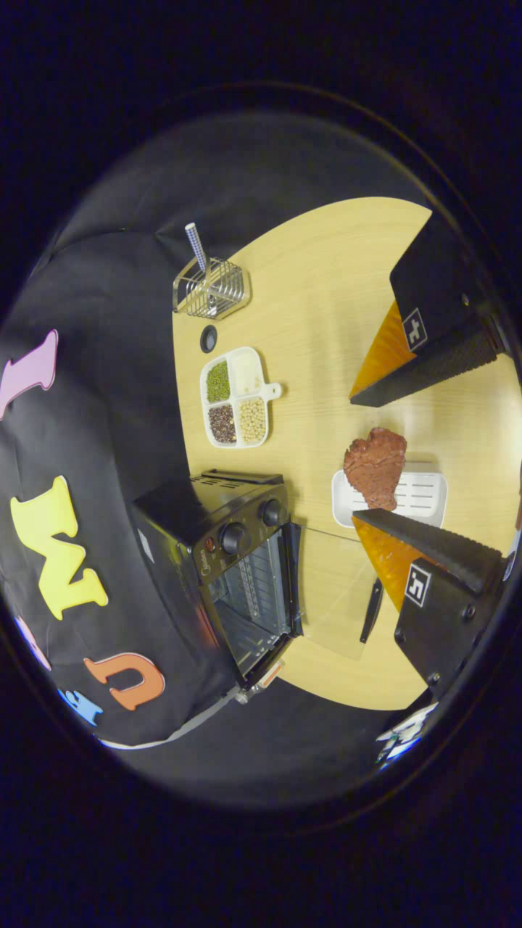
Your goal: Open the toaster oven, put the food inside, and close the toaster oven door.
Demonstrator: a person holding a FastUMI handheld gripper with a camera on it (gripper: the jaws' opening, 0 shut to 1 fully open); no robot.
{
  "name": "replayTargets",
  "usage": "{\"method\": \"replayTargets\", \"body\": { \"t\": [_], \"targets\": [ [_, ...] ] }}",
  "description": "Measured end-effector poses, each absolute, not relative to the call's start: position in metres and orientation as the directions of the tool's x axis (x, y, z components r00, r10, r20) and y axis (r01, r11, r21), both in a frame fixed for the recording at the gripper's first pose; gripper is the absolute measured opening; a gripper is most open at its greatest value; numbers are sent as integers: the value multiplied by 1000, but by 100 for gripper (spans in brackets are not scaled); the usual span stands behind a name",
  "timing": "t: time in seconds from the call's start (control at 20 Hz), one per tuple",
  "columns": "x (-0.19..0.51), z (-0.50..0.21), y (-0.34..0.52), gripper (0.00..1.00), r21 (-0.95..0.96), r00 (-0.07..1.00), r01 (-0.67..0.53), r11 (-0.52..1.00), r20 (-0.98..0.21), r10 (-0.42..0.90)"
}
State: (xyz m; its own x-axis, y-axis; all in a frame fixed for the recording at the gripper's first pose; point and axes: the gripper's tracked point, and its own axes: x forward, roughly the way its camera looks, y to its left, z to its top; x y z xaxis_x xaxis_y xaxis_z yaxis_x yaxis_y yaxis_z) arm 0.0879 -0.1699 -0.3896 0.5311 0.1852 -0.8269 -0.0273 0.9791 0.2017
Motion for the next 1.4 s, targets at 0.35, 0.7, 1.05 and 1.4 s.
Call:
{"method": "replayTargets", "body": {
  "t": [0.35, 0.7, 1.05, 1.4],
  "targets": [
    [78, -421, -163, 65, 354, 440, -23, 935, -836, 327],
    [57, -397, -149, 12, 398, 477, -65, 915, -793, 378],
    [42, -345, -134, 8, 207, 583, -196, 959, -761, 283],
    [20, -310, -85, 8, -65, 696, -320, 945, -693, 188]
  ]
}}
